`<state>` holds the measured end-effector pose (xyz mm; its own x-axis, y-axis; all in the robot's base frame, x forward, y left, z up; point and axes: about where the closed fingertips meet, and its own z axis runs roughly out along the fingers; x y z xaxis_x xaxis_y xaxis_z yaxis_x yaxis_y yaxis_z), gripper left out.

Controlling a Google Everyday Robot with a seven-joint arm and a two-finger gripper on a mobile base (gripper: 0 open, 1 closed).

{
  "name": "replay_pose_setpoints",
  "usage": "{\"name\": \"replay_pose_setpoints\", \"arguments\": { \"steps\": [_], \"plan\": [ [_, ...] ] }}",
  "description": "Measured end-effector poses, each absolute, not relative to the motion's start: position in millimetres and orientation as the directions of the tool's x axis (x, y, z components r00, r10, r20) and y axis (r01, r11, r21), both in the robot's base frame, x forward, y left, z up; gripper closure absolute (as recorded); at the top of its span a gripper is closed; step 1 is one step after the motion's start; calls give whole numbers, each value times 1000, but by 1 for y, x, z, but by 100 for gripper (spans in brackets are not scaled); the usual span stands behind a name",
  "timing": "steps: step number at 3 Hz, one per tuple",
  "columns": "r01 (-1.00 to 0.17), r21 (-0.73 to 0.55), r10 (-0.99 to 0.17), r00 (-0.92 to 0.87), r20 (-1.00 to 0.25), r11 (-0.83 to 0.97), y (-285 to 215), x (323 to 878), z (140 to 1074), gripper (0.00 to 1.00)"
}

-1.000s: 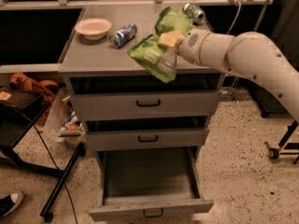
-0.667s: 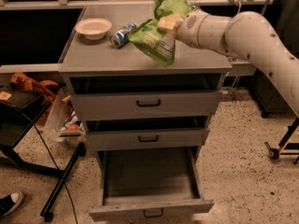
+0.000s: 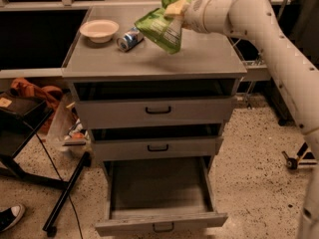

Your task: Pick green rice chip bag from bottom drawer and place on counter

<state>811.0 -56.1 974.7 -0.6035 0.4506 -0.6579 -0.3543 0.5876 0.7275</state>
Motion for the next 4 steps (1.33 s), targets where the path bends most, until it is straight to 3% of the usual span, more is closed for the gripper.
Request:
{"name": "replay_pose_setpoints", "arguments": {
  "steps": [2, 4],
  "plan": [
    [-242, 722, 437, -659, -612, 648, -50, 856, 950, 58],
    [-166, 716, 452, -675, -584, 678, -62, 866, 931, 11]
  ]
}}
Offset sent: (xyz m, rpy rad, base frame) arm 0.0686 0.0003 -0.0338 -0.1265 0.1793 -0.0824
